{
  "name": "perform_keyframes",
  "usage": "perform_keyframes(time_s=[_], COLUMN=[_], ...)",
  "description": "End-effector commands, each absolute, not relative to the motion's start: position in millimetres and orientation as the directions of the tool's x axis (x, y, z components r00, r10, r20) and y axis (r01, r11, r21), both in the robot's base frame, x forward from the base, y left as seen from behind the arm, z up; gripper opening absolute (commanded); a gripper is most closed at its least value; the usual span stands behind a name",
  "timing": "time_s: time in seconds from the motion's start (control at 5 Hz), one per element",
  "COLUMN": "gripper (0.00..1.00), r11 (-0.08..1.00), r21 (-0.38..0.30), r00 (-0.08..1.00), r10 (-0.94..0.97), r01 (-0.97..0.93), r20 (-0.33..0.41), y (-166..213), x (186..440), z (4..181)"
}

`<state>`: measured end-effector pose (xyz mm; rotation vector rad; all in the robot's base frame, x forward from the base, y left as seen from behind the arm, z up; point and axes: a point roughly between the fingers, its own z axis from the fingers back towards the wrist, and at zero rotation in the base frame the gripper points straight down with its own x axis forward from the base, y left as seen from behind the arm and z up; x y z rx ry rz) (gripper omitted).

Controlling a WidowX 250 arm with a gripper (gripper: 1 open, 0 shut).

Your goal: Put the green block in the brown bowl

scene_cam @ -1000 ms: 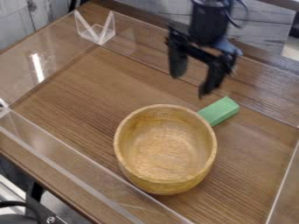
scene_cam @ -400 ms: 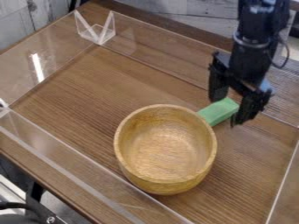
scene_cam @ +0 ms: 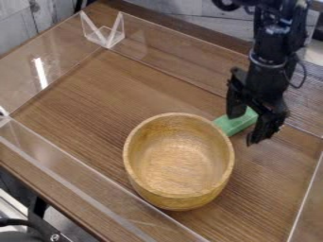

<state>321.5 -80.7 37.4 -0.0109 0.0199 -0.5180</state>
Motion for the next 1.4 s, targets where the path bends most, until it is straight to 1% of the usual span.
perform_keyframes(time_s=[0.0, 1.2], gripper=[1.0, 1.0], r11=[0.866, 0.868], r21=[0.0, -0.017], r00=[0.865, 0.867], r10=[-0.5, -0.495], r01=[0.501, 0.497], r20=[0.047, 0.063], y=[-78, -66], x=[333, 340], z=[45.4, 7.8])
